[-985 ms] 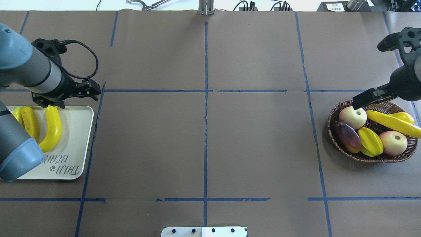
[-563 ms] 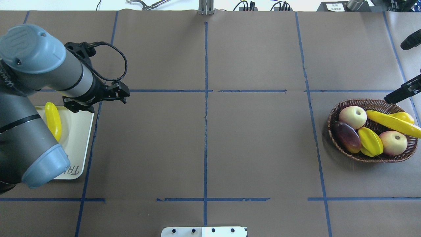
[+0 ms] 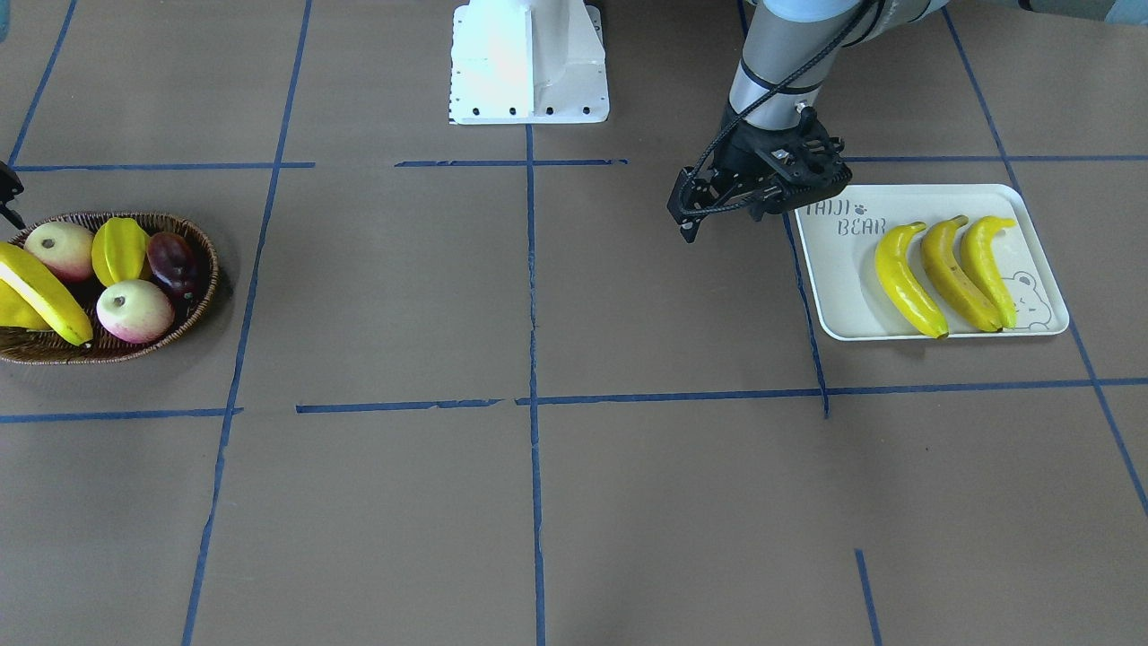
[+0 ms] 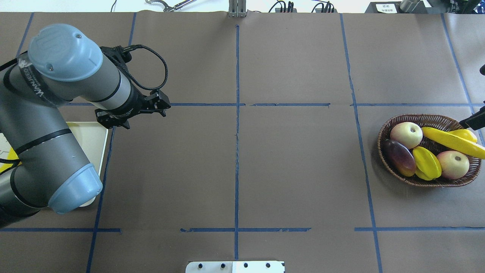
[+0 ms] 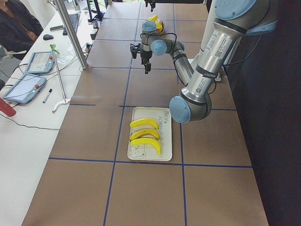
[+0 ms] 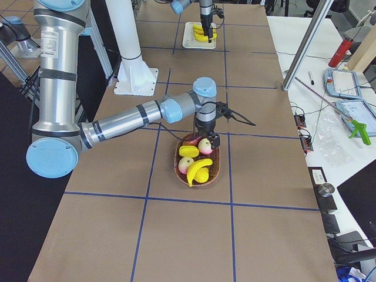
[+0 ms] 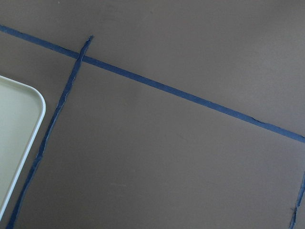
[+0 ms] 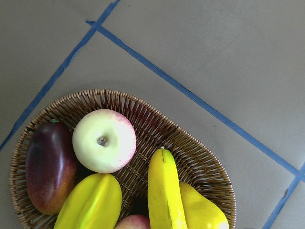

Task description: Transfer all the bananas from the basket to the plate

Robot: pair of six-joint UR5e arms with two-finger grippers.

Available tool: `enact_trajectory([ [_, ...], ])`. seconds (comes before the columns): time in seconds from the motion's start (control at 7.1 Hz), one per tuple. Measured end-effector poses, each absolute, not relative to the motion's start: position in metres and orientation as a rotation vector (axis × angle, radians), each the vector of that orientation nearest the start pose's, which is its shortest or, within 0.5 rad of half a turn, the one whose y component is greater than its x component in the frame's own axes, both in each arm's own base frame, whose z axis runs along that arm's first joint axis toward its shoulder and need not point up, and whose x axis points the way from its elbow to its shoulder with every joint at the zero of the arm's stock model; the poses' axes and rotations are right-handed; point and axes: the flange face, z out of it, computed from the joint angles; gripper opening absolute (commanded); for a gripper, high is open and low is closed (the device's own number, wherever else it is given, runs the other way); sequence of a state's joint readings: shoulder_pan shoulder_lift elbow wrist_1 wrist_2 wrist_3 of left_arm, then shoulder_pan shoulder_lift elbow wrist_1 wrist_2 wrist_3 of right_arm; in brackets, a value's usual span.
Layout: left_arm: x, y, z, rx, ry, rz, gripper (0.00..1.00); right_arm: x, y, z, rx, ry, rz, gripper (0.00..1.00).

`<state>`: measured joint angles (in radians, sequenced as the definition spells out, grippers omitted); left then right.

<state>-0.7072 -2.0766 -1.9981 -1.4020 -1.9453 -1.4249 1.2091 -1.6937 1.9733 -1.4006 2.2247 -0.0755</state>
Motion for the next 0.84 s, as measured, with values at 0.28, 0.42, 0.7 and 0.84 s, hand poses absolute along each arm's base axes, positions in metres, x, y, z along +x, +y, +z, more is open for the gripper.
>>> enact_trajectory([
  [0.28, 0.377, -0.449, 0.217, -0.012, 0.838, -0.386, 1.00, -0.079, -0.427, 0.560, 0.401, -0.789, -0.582, 1.00],
  [0.42, 0.377, -0.449, 0.216, -0.012, 0.838, -0.386, 1.00, -0.077, -0.421, 0.574, 0.414, -0.798, -0.589, 1.00],
  [0.7, 0.377, -0.449, 0.216, -0.011, 0.839, -0.385, 1.00, -0.074, -0.418, 0.590, 0.420, -0.779, -0.608, 1.00],
  [0.84, 0.377, -0.449, 0.216, -0.011, 0.839, -0.385, 1.00, -0.072, -0.419, 0.596, 0.428, -0.746, -0.629, 1.00],
])
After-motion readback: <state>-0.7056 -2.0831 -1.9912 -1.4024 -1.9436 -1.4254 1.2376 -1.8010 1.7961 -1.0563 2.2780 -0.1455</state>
